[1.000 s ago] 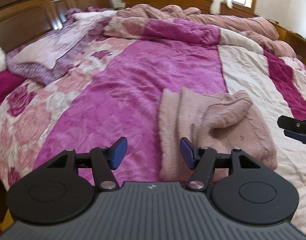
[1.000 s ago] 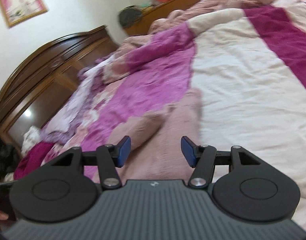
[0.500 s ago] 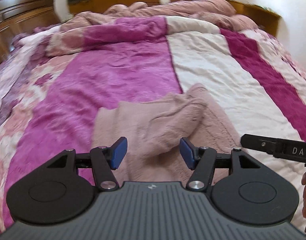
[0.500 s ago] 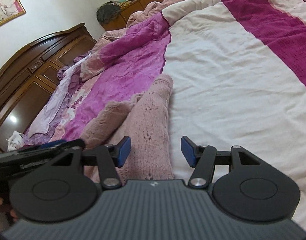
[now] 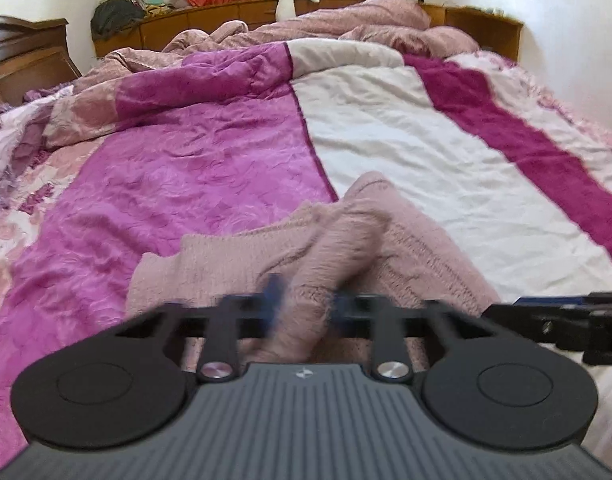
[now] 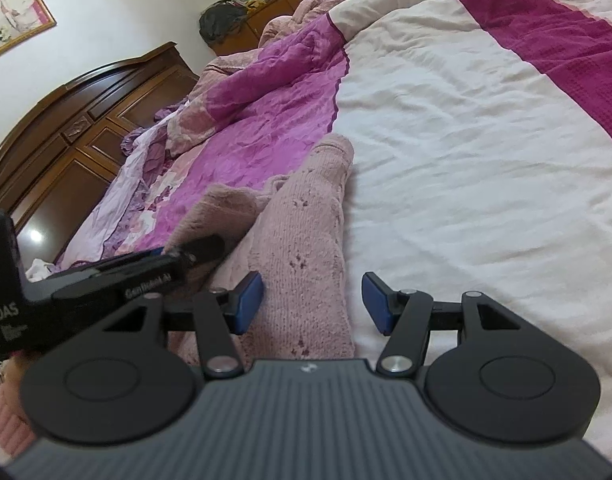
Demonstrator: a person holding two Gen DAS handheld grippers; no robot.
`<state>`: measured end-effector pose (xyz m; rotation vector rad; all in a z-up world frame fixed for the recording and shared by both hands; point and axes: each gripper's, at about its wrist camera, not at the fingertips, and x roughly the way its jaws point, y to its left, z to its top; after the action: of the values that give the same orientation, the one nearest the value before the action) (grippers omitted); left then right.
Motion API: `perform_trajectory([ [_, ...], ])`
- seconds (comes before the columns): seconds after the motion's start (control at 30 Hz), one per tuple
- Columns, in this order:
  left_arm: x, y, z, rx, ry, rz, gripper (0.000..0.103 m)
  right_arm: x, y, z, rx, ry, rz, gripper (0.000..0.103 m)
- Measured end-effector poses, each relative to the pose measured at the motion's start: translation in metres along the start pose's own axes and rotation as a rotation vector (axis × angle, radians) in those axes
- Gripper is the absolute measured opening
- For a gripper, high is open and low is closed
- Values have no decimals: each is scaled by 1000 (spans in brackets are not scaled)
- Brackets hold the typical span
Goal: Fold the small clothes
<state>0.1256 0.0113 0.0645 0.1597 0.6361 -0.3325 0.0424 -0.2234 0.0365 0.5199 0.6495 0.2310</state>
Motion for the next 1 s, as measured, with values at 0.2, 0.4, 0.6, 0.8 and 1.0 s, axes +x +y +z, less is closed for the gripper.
perform_trajectory([
  [0.2, -16, 30, 9, -80, -84, 95, 11, 6, 6, -1, -21, 33, 52, 59],
  [0.4, -3, 91, 7, -202, -38, 155, 11, 11, 32, -9, -134, 46, 82, 59],
  [0.6, 29, 116, -15, -249, 56, 166, 16, 13, 42, -13, -198, 50, 66, 59],
  [0.8, 17, 117, -15, -286, 61, 170, 33, 12, 40, -14, -179, 49, 61, 59],
  [1.0, -34, 111, -27, -401, 81, 93, 55, 10, 39, -14, -166, 40, 51, 59],
])
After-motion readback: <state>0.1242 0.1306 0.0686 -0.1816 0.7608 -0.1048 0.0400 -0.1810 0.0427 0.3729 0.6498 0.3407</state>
